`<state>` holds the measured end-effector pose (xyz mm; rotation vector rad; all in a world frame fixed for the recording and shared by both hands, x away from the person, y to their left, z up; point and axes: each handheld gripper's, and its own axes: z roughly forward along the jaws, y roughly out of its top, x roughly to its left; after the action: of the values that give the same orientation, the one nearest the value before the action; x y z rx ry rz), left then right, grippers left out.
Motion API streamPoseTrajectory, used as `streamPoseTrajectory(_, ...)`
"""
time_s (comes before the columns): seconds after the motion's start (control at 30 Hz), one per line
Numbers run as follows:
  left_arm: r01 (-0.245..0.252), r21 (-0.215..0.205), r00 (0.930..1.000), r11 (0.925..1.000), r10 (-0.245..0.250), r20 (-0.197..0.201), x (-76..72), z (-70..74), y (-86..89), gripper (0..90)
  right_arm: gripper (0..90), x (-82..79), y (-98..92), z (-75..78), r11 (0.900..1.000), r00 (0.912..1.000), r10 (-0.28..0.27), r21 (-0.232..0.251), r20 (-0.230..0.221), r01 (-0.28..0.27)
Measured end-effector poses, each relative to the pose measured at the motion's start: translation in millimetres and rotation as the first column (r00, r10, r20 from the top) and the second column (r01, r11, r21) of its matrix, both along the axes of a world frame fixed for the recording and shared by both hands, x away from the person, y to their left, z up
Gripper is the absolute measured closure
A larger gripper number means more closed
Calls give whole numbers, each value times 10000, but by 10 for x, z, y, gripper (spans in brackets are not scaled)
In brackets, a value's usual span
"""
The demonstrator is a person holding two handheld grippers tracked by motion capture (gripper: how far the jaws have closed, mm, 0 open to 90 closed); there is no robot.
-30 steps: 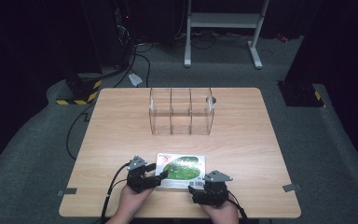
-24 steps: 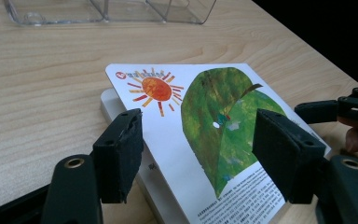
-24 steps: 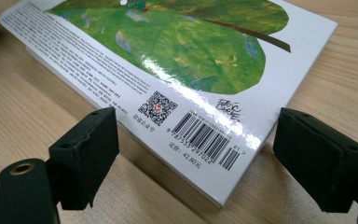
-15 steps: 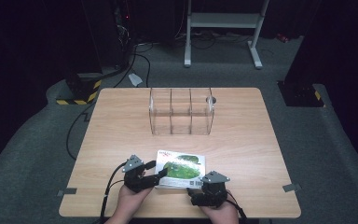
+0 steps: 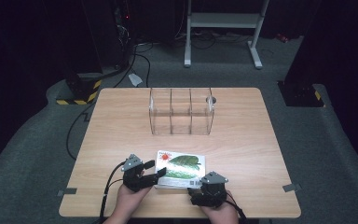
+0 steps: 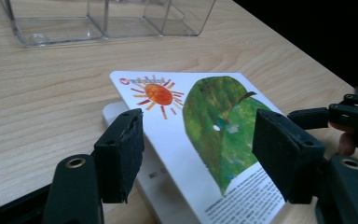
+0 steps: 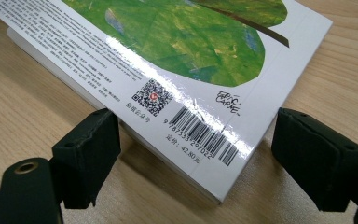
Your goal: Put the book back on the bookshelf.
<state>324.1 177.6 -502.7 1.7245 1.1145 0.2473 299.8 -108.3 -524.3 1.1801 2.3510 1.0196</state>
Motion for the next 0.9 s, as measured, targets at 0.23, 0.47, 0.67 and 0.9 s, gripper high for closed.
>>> streamPoseTrajectory(0.23, 62, 22, 9966, 10000, -60, -827, 110, -84, 9, 347, 179, 0, -17, 3, 9999, 9999, -92, 130, 47, 91)
streamPoseTrajectory(0.47, 504, -180, 9893, 9986, -524, -1363, 181, -119, -57, 383, 180, -1, -16, 2, 9999, 9999, -72, 110, 77, 72)
streamPoseTrajectory(0.67, 951, -127, 9865, 9954, -959, -1329, 184, -111, -76, 469, 179, 2, -15, -1, 10000, 10000, -60, 20, 70, 59)
streamPoseTrajectory(0.9, 1297, -207, 9848, 9913, -1313, -1141, 192, -99, -11, 561, 185, 7, -32, 5, 10000, 9999, -16, 43, -133, 17)
